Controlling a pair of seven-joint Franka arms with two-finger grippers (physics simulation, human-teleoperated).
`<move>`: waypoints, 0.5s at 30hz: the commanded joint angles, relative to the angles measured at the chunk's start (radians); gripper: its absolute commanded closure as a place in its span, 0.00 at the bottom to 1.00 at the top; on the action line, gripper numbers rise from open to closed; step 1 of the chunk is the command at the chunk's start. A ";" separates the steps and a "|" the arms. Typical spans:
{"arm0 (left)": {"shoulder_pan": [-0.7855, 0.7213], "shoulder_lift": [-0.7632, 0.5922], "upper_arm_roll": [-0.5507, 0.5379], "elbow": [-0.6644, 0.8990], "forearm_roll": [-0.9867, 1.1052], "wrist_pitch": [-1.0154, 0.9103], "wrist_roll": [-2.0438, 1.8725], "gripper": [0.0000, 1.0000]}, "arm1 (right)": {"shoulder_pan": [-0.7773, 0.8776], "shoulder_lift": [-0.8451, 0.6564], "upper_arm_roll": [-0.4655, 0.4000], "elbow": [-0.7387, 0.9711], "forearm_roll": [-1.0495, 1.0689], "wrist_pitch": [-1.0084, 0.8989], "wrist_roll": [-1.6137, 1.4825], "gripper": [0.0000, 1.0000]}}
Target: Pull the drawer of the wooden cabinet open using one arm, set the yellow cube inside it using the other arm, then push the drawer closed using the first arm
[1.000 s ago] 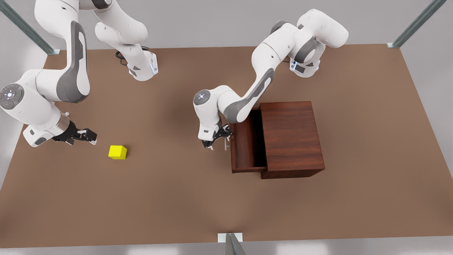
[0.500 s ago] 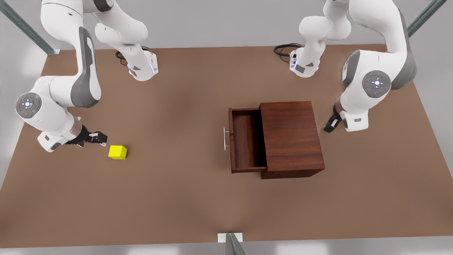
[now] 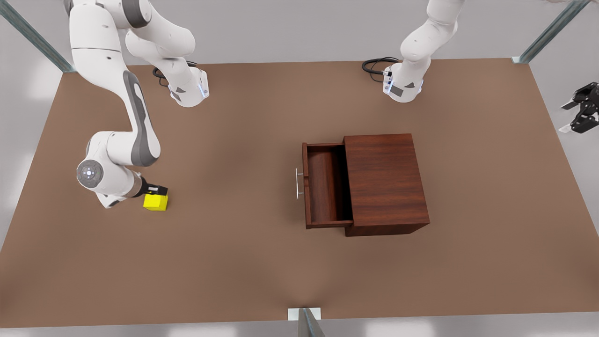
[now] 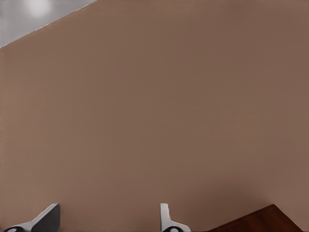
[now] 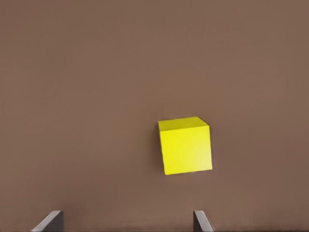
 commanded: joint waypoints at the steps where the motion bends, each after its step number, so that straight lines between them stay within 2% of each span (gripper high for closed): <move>1: -0.834 0.000 -0.013 0.003 0.004 -0.007 0.412 0.00 | -0.012 -0.014 -0.002 -0.038 0.036 0.154 0.185 0.00; 4: -0.881 0.002 -0.020 0.002 0.062 -0.004 0.332 0.00 | -0.046 -0.018 -0.002 -0.086 0.061 0.220 0.182 0.00; 7: -0.868 0.000 0.066 0.007 0.013 -0.002 0.477 0.00 | -0.047 -0.007 -0.001 -0.113 0.067 0.274 0.185 0.00; 10: -0.868 0.000 0.065 0.008 0.015 -0.002 0.477 0.00 | -0.047 0.026 -0.001 -0.104 0.064 0.296 0.170 0.00; 12: -0.866 0.051 0.068 0.109 0.007 -0.065 0.476 0.00 | -0.070 0.042 -0.001 -0.104 0.053 0.309 0.169 0.00; 15: -0.866 0.065 0.068 0.131 -0.001 -0.074 0.474 0.00 | -0.075 0.072 -0.001 -0.103 0.050 0.317 0.149 0.00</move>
